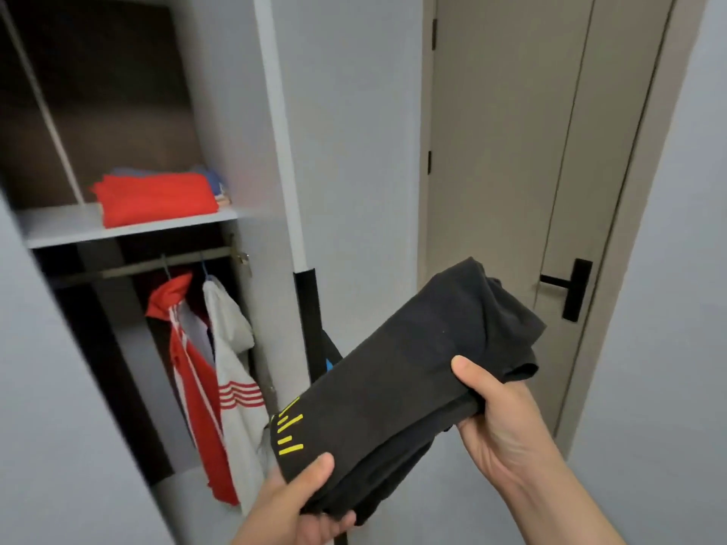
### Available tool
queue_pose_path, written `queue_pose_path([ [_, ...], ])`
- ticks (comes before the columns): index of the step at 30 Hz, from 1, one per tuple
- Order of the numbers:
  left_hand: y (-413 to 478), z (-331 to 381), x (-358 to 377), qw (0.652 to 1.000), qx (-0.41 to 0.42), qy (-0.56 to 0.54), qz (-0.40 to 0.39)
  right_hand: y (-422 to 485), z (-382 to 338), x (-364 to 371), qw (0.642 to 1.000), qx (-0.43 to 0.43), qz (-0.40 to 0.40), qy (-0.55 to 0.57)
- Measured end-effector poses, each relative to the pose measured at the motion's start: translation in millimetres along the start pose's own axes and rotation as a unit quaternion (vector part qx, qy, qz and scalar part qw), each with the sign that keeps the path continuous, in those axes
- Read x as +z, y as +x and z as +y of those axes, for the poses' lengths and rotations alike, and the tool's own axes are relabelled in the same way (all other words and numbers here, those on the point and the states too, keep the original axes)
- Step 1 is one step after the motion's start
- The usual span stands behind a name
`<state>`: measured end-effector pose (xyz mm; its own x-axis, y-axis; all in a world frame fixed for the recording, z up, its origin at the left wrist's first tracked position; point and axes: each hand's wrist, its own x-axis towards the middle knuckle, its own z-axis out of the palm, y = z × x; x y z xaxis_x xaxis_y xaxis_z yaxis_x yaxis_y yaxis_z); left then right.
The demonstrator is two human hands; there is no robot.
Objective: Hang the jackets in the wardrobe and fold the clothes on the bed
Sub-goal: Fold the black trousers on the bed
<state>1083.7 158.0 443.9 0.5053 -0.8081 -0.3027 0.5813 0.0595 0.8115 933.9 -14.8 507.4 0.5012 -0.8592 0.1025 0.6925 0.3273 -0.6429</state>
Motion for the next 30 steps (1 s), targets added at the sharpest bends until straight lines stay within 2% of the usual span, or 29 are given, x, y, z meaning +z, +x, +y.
queue_pose_path([
  [4, -16, 52, -33, 0.982, 0.139, 0.087, 0.09, 18, 40, 49, 0.998, 0.031, -0.047, -0.014],
  [7, -27, 78, -57, 0.943, 0.233, 0.193, 0.136, 37, 66, 82, 0.993, 0.036, -0.106, -0.028],
  [10, -30, 83, -94, 0.929, 0.252, 0.196, 0.19, 55, 90, 110, 0.984, 0.043, -0.163, -0.066],
  [14, -15, 113, -97, 0.889, 0.315, 0.228, 0.244, 82, 109, 148, 0.962, 0.034, -0.205, -0.179],
  [16, -13, 125, -108, 0.874, 0.345, 0.244, 0.24, 96, 115, 168, 0.948, 0.024, -0.234, -0.213],
  [20, -4, 150, -133, 0.892, 0.374, 0.125, 0.219, 120, 124, 211, 0.894, 0.02, -0.307, -0.326],
  [24, 19, 179, -129, 0.842, 0.457, 0.028, 0.283, 140, 146, 238, 0.884, 0.0, -0.314, -0.348],
  [30, 48, 228, -160, 0.795, 0.523, -0.005, 0.307, 171, 178, 262, 0.888, 0.028, -0.332, -0.316],
])
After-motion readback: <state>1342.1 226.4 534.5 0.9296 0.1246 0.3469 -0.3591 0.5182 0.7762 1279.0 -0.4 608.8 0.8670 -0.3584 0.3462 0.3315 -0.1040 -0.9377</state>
